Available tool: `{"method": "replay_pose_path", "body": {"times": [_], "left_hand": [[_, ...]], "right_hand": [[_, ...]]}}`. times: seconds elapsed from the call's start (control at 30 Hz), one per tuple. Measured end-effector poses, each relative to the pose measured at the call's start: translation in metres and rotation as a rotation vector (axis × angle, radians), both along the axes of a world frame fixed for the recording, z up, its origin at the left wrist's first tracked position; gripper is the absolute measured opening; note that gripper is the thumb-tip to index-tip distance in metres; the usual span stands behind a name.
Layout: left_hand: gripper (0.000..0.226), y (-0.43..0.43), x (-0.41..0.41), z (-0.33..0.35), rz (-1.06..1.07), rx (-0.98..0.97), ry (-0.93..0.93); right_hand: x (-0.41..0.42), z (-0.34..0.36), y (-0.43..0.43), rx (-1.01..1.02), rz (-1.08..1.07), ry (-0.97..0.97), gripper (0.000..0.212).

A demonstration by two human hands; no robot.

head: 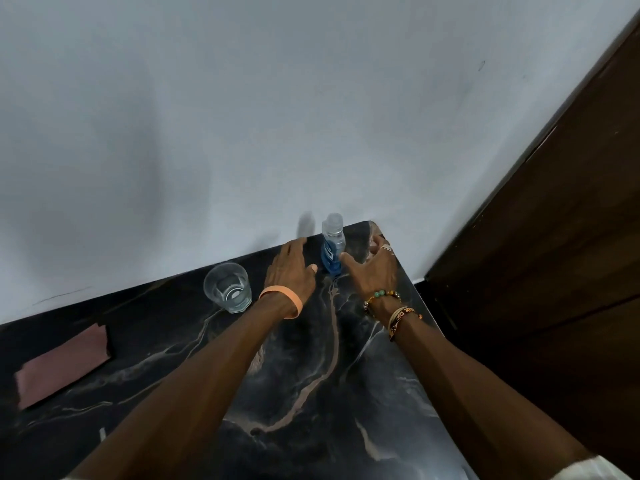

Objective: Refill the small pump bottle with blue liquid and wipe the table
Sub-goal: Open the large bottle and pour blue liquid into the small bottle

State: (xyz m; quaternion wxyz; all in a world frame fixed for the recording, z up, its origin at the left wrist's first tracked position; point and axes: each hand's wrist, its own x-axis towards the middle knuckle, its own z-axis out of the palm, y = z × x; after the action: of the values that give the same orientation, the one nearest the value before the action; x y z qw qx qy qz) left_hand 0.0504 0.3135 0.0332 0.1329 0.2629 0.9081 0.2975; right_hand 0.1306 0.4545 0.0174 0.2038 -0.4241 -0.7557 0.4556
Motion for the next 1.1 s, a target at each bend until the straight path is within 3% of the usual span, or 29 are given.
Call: {"method": "replay_pose_path", "body": {"times": [0.33, 0.4, 0.5, 0.57, 0.77, 1.1], "left_hand": [[0.056, 0.030, -0.017, -0.028, 0.050, 0.213, -0.273], [0.054, 0.032, -0.017, -0.031, 0.031, 0.266, -0.290], [0.062, 0.031, -0.019, -0.033, -0.020, 0.299, -0.327], [0.065, 0.030, -0.020, -0.031, -0.025, 0.325, -0.358], [0.041, 0.016, -0.020, -0.016, 0.087, 0.435, -0.336], [0.031, -0.060, 0.019, 0.025, 0.189, 0.502, -0.450]], "right_hand": [[-0.034, -0.032, 0.006, 0.046, 0.108, -0.120, 0.108], [-0.041, -0.033, 0.006, 0.007, 0.162, -0.119, 0.098], [-0.046, -0.033, 0.000, 0.038, 0.218, -0.084, 0.055], [-0.045, -0.031, -0.005, 0.068, 0.215, -0.076, 0.044], [-0.025, -0.023, -0.021, 0.153, 0.226, -0.062, 0.041], [0.031, 0.000, -0.088, 0.211, 0.316, -0.037, 0.033]]}}
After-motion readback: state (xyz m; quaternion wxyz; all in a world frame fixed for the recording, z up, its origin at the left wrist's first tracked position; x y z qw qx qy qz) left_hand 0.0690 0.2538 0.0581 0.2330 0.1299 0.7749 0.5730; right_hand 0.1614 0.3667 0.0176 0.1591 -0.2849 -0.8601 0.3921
